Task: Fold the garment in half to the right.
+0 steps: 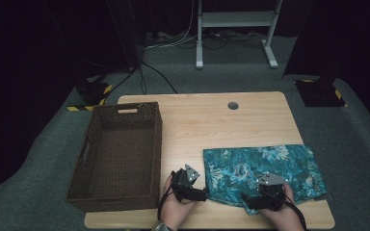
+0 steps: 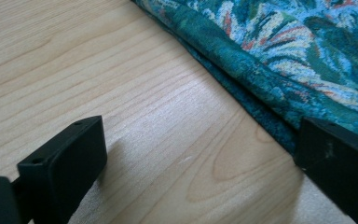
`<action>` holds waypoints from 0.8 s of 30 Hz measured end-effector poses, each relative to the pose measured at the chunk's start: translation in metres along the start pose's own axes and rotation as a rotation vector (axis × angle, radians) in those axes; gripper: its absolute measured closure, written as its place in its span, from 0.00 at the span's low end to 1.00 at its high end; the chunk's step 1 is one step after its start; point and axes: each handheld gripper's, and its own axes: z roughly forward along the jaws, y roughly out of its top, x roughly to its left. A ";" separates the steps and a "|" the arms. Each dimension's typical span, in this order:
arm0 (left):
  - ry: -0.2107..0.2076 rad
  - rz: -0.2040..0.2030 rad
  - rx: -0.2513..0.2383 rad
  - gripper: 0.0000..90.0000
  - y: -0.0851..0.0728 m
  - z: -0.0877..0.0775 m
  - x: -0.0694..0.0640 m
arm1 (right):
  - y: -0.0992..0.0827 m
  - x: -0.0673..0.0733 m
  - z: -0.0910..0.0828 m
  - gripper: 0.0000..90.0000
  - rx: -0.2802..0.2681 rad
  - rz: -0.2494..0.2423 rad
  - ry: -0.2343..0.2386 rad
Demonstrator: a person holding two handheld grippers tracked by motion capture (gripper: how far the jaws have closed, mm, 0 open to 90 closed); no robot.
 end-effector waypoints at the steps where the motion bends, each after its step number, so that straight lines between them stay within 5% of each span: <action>1: -0.007 -0.009 -0.003 0.04 0.002 -0.002 0.001 | 0.000 0.000 0.000 0.02 0.000 0.000 0.000; 7: -0.022 -0.032 -0.074 0.08 0.016 -0.016 0.000 | 0.000 0.000 0.000 0.02 0.000 0.000 -0.001; 24: -0.007 -0.096 -0.097 0.24 0.049 -0.001 0.011 | 0.000 0.000 -0.001 0.02 0.000 -0.002 0.002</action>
